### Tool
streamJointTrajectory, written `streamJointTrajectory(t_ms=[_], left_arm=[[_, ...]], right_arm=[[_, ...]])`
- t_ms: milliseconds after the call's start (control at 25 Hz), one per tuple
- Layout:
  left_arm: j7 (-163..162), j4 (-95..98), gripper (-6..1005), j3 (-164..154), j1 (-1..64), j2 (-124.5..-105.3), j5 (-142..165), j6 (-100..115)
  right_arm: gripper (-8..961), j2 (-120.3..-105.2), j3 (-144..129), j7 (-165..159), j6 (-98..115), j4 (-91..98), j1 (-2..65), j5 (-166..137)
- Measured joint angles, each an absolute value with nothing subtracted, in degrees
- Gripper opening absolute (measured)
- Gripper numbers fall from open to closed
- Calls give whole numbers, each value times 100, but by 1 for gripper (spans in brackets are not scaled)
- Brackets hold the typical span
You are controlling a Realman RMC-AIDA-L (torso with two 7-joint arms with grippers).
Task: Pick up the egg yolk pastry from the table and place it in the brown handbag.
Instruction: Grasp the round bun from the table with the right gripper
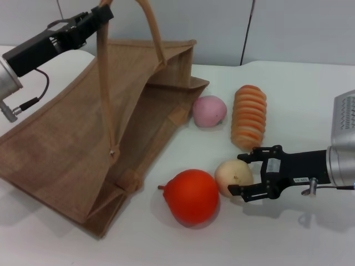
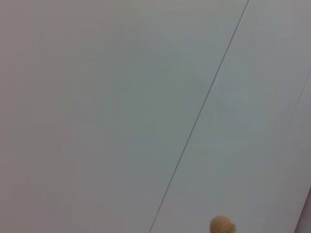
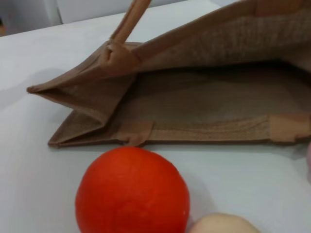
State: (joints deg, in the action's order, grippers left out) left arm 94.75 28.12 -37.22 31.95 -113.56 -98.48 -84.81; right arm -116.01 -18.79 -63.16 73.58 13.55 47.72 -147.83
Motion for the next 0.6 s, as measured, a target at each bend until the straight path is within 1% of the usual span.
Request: streamJointTrajectory(t_ms=[200, 600], left_arm=[[9475, 2812, 126, -3718, 3190, -11356, -9851, -8468], [9470, 2812, 127, -3716, 3190, -11355, -9853, -8459]], right_arm=[[785, -11601, -1927, -6333, 7361, 1354, 4785, -14780], [658, -11601, -2084, -6546, 7134, 1347, 4841, -14780]])
